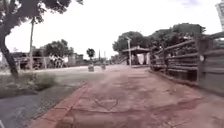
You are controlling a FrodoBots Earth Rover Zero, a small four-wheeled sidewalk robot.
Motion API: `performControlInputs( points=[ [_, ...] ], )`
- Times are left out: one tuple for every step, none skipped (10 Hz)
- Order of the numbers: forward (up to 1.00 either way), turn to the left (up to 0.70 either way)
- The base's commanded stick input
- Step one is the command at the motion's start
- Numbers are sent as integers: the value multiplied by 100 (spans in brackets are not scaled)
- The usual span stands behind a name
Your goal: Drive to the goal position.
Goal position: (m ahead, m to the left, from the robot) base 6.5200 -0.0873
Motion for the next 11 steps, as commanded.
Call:
performControlInputs(
  points=[
    [100,0],
    [100,0],
    [100,0],
    [100,0],
    [100,0],
    [100,0],
    [100,0],
    [100,-14],
    [100,-26],
    [100,-30],
    [100,-32]
  ],
)
